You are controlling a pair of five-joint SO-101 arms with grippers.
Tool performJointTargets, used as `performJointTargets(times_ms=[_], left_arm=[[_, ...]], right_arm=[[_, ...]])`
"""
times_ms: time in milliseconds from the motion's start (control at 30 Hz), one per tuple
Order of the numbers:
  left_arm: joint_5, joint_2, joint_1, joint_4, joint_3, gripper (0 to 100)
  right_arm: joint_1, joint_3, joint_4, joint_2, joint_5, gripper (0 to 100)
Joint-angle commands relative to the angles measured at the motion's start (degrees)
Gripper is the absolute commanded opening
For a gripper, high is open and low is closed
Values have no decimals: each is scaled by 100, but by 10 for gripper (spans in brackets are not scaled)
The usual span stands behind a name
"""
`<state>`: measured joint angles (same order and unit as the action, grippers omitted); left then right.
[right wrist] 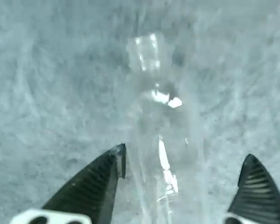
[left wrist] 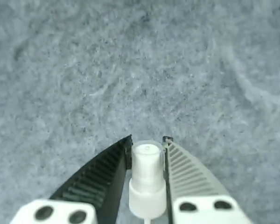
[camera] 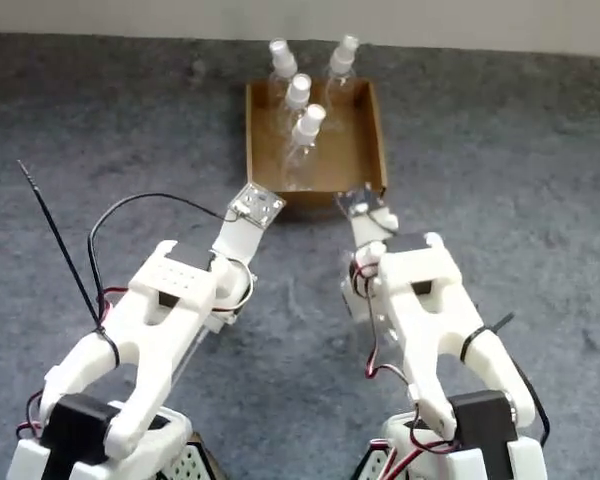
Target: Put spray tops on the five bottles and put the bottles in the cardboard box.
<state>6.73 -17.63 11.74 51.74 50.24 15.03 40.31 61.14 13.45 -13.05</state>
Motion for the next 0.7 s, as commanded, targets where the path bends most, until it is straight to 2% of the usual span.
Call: performJointTargets(times_ms=[0, 233, 467, 667], left_arm=[[-18, -215, 40, -70, -22, 4], [-18, -215, 13, -70, -22, 4], [-18, -215, 13, -70, -22, 4], [-18, -215, 13, -70, -22, 4]], right_arm=[[233, -875, 374, 48, -62, 329], [453, -1341, 435, 13, -554, 329], [804, -1341, 505, -673, -580, 329], [1209, -1393, 1226, -681, -571, 332]])
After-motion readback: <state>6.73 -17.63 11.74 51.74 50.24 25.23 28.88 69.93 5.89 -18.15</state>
